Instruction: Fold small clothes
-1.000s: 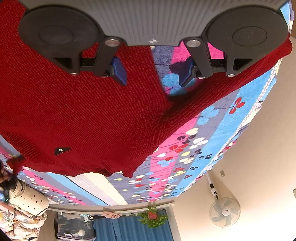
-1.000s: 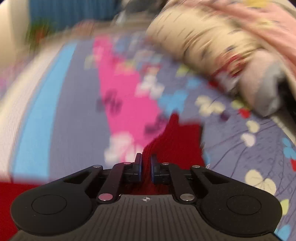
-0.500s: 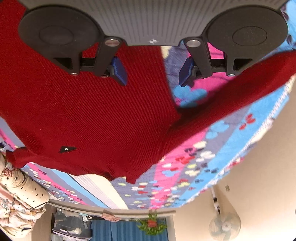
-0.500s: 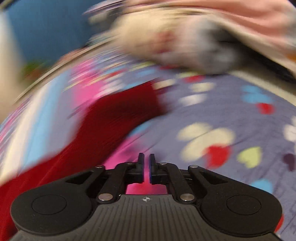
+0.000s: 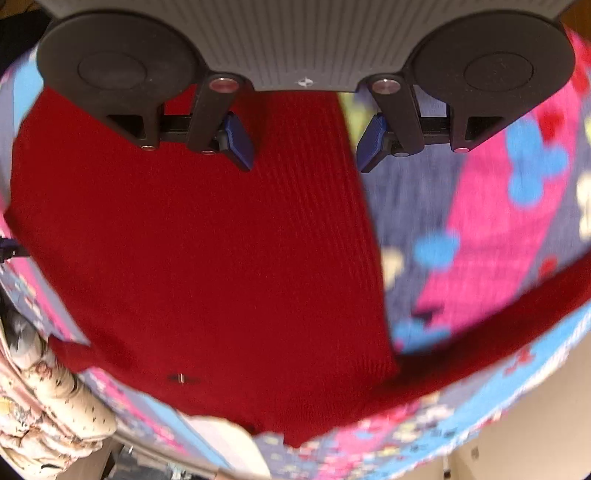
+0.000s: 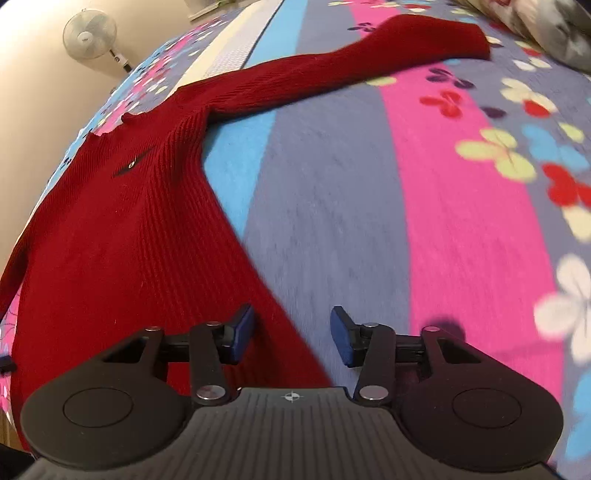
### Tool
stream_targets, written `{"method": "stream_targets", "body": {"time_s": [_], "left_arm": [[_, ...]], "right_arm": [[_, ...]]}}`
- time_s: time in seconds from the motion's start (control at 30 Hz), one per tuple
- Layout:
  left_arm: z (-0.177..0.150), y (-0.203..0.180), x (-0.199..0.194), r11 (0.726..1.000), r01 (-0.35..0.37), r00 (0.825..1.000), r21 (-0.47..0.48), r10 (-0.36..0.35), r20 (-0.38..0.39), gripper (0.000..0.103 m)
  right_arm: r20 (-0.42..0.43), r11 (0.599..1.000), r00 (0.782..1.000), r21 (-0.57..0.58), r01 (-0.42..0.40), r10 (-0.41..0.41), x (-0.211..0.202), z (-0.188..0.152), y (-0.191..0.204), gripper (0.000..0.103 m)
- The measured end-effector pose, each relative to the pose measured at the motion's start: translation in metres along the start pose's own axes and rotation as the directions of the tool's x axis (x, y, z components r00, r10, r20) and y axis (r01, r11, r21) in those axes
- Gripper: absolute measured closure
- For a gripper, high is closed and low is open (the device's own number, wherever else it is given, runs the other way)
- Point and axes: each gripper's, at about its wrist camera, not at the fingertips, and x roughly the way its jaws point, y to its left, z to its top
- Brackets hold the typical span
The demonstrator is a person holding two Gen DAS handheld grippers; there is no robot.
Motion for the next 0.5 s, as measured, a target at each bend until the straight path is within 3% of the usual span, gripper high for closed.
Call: {"method": "stream_targets", "body": {"time_s": [0.13, 0.17, 0.2, 0.27, 0.4, 0.5], "left_arm": [[-0.042, -0.014, -0.006, 0.999, 0.012, 1.000, -0.045, -0.012, 0.012, 0.042], [-0.050, -0.018, -0.008, 0.999, 0.003, 1.000, -0.047, -0.001, 0.031, 0.050], [-0.056, -0.022, -0.011, 0.999, -0.002, 0.998, -0.054, 0.005, 0.057, 0.066], [-0.062, -0.029, -0.017, 0.997, -0.003, 0.996, -0.071, 0.009, 0.091, 0.088], [-0.061, -0.029, -0.042, 0.995, 0.010, 0.987, -0.095, 0.006, 0.162, 0.093], [-0.059, -0.023, -0.081, 0.995, 0.061, 0.962, -0.085, -0.035, 0.271, 0.093]], "right_arm": [[0.019, 0.990, 0.999, -0.137, 0.041, -0.039, -0.011, -0.023, 0.015, 0.073], [0.024, 0.990, 0.999, -0.137, 0.040, -0.037, -0.015, -0.027, 0.015, 0.079], [0.029, 0.992, 0.999, -0.119, 0.036, -0.033, -0.017, -0.030, 0.012, 0.088], [0.045, 0.996, 0.999, -0.088, 0.026, -0.023, -0.018, -0.028, 0.005, 0.093], [0.179, 0.999, 0.983, 0.014, -0.044, 0.040, -0.053, -0.021, -0.002, 0.096], [0.283, 0.983, 0.951, 0.100, -0.156, 0.122, -0.099, -0.025, -0.010, 0.099]]}}
